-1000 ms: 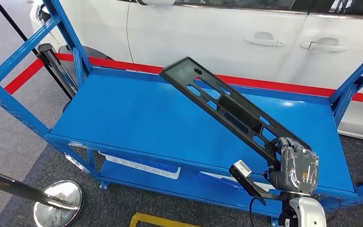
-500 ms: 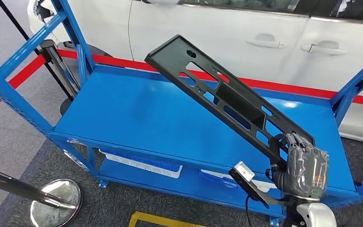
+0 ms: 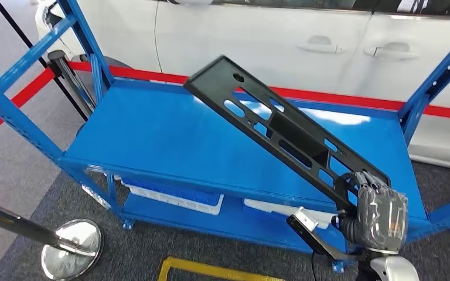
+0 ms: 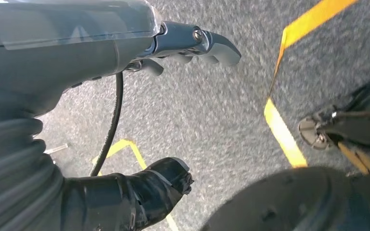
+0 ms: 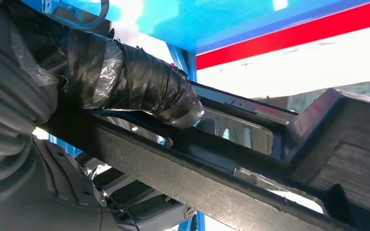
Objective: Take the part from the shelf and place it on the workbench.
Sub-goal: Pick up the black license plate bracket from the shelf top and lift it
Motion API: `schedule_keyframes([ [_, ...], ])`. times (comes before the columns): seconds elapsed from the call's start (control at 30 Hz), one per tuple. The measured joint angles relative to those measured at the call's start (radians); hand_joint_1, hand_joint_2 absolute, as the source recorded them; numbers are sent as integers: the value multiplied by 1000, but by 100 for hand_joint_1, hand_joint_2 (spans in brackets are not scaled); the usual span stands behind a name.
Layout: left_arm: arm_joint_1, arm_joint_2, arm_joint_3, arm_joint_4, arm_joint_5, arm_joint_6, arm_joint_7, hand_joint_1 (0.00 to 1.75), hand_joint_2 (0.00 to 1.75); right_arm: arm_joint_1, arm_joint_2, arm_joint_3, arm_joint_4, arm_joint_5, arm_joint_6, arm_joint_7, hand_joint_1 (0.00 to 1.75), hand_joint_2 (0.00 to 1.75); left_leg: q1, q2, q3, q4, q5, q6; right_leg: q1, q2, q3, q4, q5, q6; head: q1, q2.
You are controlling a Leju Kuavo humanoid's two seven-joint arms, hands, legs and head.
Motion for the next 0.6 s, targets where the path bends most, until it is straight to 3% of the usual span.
schedule_keyframes([
  [0.07,-1,0,0,0,0,1,0,0,175,5,0,1,-7,-1,-11,-5,175,175,4,0,-39,122,-88,-8,3,-2,-20,1,15,-8,0,0],
  [0.13,-2,-1,0,0,0,1,0,0,175,9,0,2,-11,-1,-14,-6,175,175,5,0,-49,208,-134,-12,6,-3,-42,3,31,-8,0,0],
  [0.17,-2,-1,0,0,1,1,0,0,175,11,0,2,-12,-1,-14,-8,175,175,5,0,-26,198,-130,-11,7,-3,-52,4,38,-7,0,0],
  [0.2,-3,-1,0,0,2,2,0,0,175,14,0,3,-14,-1,-14,-9,175,175,5,0,17,145,-110,-8,8,-2,-61,4,46,-6,-1,0],
  [0.27,-6,-1,0,0,4,3,-1,0,175,19,0,7,-23,-2,-14,-15,175,175,3,-1,124,-11,-68,2,10,-1,-73,5,60,0,0,0],
  [0.3,-7,-1,0,0,5,4,-1,0,175,22,0,11,-28,-3,-13,-18,175,175,0,-2,158,-68,-54,6,11,-1,-78,5,67,6,0,0],
  [0.33,-8,-1,0,0,7,5,-2,0,175,24,0,16,-34,-5,-13,-21,175,175,-3,-3,172,-98,-47,10,11,-2,-82,4,74,11,0,0],
  [0.43,-8,-3,0,-1,15,5,-2,0,175,40,-1,36,-51,-18,-14,-27,175,175,-7,-1,157,-110,-22,24,8,0,-90,-3,92,28,0,0],
  [0.47,-8,-5,0,-1,16,5,-1,0,175,45,-2,42,-56,-22,-13,-28,175,175,-5,1,150,-115,-11,31,8,1,-96,4,78,33,0,0],
  [0.5,-7,-6,0,-1,17,4,0,0,175,50,-5,47,-62,-27,-13,-29,175,175,-3,5,141,-119,2,40,8,2,-106,29,44,36,1,0],
  [0.6,-8,-8,0,-1,17,4,2,0,175,57,-11,58,-70,-36,-13,-28,175,175,-3,10,104,-117,31,55,5,3,-141,193,-99,43,2,0],
])
